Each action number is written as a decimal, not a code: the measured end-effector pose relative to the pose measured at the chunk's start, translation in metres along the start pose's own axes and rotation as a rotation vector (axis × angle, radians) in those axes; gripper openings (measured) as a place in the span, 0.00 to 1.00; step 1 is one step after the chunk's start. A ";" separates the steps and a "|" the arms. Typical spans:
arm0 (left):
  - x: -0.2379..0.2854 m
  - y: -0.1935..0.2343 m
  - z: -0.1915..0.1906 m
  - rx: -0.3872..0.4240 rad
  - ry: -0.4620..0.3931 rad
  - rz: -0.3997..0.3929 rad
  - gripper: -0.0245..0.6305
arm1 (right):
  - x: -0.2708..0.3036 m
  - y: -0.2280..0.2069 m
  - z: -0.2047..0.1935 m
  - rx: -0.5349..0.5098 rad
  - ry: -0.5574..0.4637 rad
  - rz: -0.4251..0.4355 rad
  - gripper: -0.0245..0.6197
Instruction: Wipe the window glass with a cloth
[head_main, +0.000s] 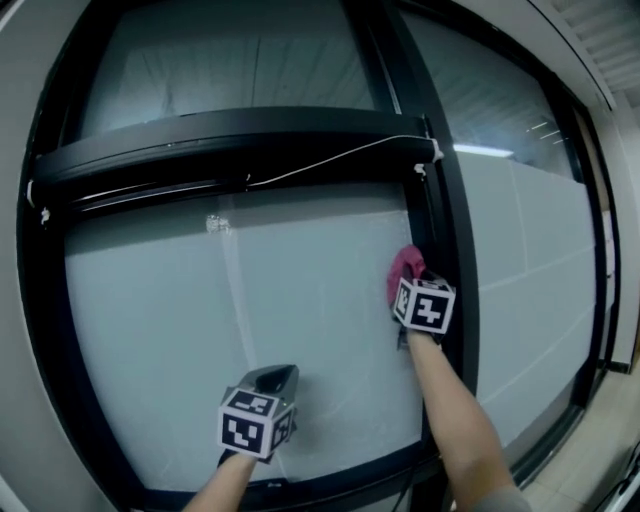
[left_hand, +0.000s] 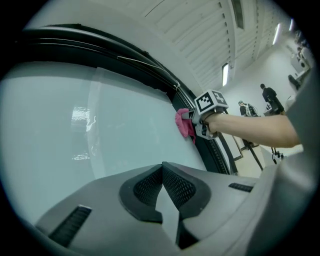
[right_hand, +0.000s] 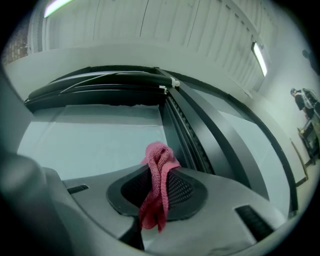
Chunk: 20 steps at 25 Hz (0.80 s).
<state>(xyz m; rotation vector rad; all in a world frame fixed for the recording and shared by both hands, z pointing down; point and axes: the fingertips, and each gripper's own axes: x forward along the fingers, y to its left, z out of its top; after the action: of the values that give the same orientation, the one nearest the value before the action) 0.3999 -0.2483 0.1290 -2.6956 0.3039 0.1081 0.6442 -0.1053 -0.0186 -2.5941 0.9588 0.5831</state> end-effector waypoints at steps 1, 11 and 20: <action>-0.002 0.005 0.000 -0.005 0.002 0.015 0.05 | 0.003 0.005 0.009 -0.004 -0.011 0.016 0.13; -0.051 0.063 -0.001 -0.018 0.014 0.178 0.05 | 0.006 0.128 0.060 -0.148 -0.071 0.235 0.12; -0.115 0.123 -0.014 -0.033 0.016 0.268 0.05 | -0.026 0.302 0.095 -0.267 -0.131 0.492 0.13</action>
<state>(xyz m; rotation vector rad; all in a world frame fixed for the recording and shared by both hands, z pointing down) 0.2606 -0.3406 0.1068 -2.6750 0.6726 0.1716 0.3990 -0.2705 -0.1335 -2.4936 1.5810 1.0535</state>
